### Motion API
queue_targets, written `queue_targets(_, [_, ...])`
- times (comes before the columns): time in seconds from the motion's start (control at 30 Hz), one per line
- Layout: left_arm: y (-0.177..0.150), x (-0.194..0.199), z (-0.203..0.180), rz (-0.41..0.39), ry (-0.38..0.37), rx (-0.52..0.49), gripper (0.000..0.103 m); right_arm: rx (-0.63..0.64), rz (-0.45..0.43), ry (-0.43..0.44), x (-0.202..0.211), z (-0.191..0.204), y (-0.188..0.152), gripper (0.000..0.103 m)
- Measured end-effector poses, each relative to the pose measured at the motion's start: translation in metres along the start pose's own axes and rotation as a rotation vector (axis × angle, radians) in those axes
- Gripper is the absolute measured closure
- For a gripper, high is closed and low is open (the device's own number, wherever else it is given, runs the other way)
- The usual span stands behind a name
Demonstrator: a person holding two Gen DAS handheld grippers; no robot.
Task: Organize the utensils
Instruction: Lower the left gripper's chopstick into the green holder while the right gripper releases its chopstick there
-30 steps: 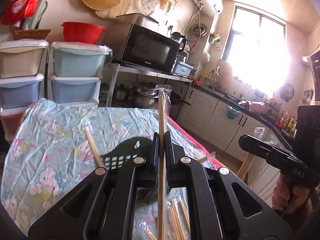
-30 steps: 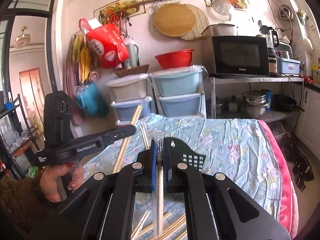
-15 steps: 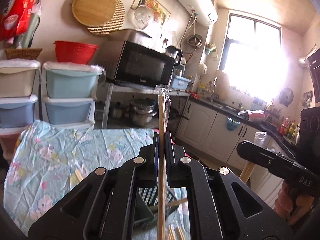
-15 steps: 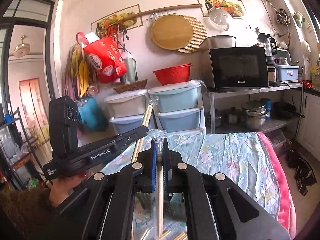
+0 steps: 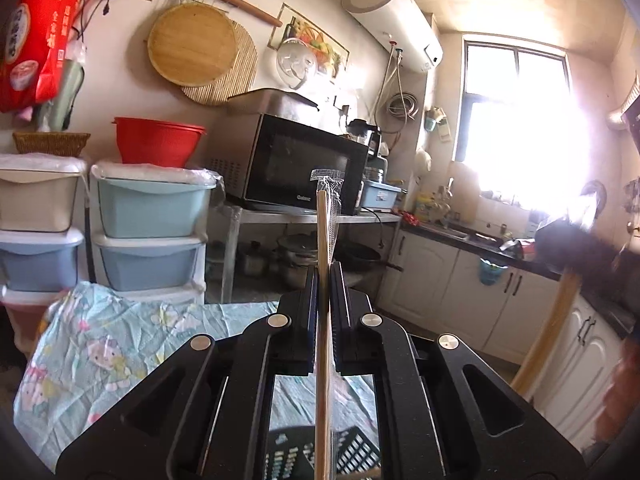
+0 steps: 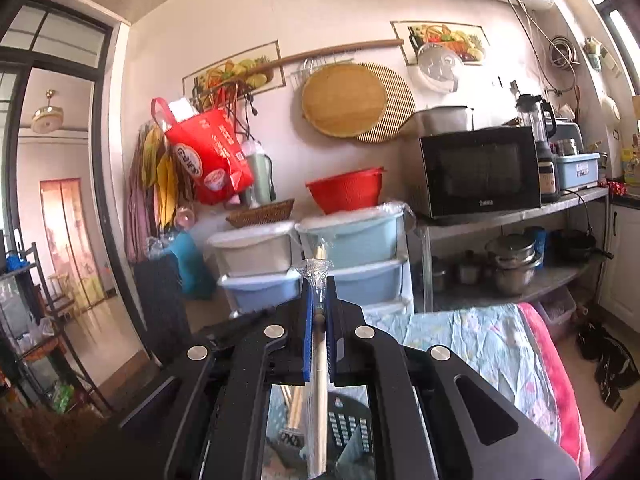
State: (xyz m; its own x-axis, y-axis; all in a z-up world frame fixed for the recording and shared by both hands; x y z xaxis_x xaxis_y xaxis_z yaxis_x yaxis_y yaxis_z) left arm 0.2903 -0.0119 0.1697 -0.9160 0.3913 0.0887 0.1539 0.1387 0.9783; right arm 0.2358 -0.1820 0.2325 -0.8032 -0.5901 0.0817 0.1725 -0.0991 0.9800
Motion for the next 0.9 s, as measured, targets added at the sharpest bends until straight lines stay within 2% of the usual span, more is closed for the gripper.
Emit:
queue_targets(0.13, [-0.01, -0.009, -0.002, -0.014, 0.052, -0.057, 0.1, 0.028, -0.033, -0.034, -0.004, 0.0, 0.006, 0.097])
queue_targets(0.4, [-0.034, -0.014, -0.003, -0.047, 0.075, -0.076, 0.099, 0.042, -0.079, -0.108, -0.013, -0.013, 0.001, 0.098])
queue_targets(0.67, [-0.059, -0.014, -0.008, -0.085, 0.089, -0.117, 0.099, 0.041, -0.099, -0.177, -0.023, -0.032, -0.019, 0.097])
queue_targets(0.9, [-0.077, -0.012, -0.005, -0.11, 0.105, -0.131, 0.099, -0.004, -0.096, -0.2, -0.037, -0.049, -0.043, 0.097])
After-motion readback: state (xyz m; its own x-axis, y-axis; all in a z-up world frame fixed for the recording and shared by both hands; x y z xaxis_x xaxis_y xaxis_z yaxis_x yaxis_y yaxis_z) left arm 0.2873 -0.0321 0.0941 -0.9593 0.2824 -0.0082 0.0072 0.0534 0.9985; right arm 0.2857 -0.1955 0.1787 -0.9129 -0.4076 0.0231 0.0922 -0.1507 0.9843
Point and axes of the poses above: each gripper's, at about its wrist camera, not at the fingertips, and x roughly against the way its jaws point, z to its left, y to its top, the point moved 2 cm from there along -x, roughly the way its jaws point, and after that the axes turned 3 degrees about -z, right-handed, at the moved point
